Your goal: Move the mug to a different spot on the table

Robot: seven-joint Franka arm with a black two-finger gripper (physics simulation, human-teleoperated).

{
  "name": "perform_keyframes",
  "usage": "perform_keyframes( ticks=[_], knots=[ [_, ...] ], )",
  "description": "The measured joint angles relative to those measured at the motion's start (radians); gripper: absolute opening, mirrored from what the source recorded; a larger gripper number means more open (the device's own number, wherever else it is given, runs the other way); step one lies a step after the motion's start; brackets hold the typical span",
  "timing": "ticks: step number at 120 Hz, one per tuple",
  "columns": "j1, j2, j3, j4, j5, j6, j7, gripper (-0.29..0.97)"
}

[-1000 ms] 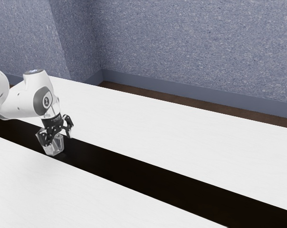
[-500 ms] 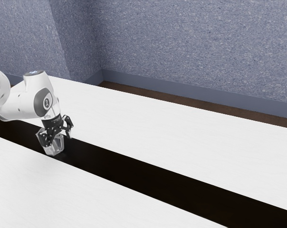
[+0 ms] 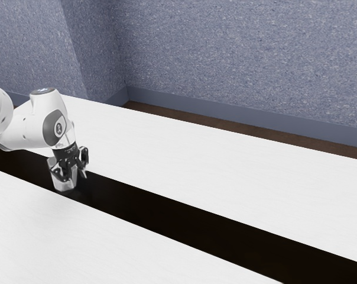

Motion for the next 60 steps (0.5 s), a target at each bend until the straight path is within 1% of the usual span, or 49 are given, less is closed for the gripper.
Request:
perform_keyframes(
  ticks=[16,22,46,50,60],
  knots=[
    [-0.003,-0.001,-0.001,0.000,0.005,0.000,0.000,0.20],
    [-0.004,-0.001,-0.001,0.000,0.017,0.003,0.000,0.17],
    [-0.005,-0.006,-0.002,-0.001,0.056,0.053,0.003,0.13],
    [-0.005,-0.008,-0.002,-0.001,0.064,0.063,0.004,0.10],
    [-0.005,-0.010,-0.002,-0.001,0.080,0.081,0.005,0.09]
  ],
)
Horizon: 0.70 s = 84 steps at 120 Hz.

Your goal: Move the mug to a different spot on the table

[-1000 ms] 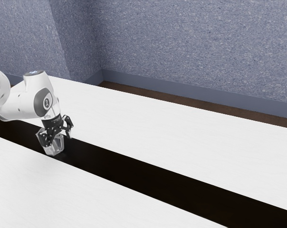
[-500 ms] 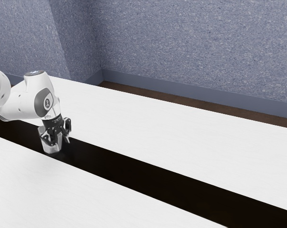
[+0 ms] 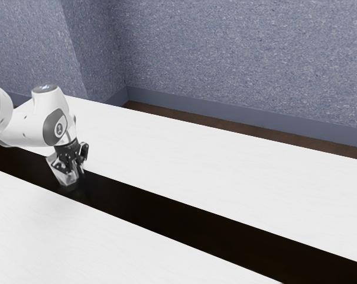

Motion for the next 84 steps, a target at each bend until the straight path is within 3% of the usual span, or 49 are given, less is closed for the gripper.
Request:
perform_keyframes(
  ticks=[38,84],
  knots=[
    [-0.003,-0.019,0.000,0.001,0.045,0.059,0.010,0.07],
    [-0.003,-0.070,0.000,-0.001,0.193,0.131,0.031,0.01]
  ],
)
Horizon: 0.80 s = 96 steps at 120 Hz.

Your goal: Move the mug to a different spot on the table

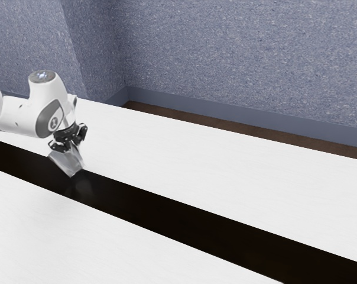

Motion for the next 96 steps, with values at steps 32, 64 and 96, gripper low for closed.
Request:
perform_keyframes(
  ticks=[32,64,96],
  knots=[
    [-0.007,-0.139,-0.003,-0.142,0.178,0.088,0.008,0.00],
    [-0.044,-0.256,-0.044,-0.295,0.377,0.121,-0.004,-0.03],
    [-0.075,-0.402,-0.110,-0.460,0.413,0.128,-0.076,-0.08]
  ],
)
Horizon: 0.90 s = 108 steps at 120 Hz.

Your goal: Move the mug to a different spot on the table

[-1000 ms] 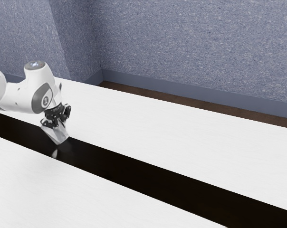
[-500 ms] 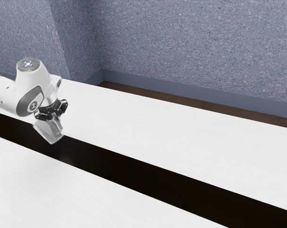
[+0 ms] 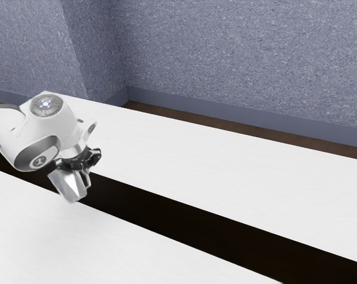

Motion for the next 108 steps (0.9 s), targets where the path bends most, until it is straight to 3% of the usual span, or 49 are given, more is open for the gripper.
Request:
perform_keyframes(
  ticks=[20,76,84,108],
  knots=[
    [-0.006,-0.034,-0.110,-0.046,0.002,0.015,-0.095,-0.09],
    [0.007,-0.025,-0.301,-0.101,0.008,0.342,-0.351,-0.11],
    [0.019,-0.020,-0.310,-0.097,0.085,0.360,-0.376,-0.11],
    [0.066,-0.020,-0.313,-0.047,0.498,0.390,-0.438,-0.11]
  ],
)
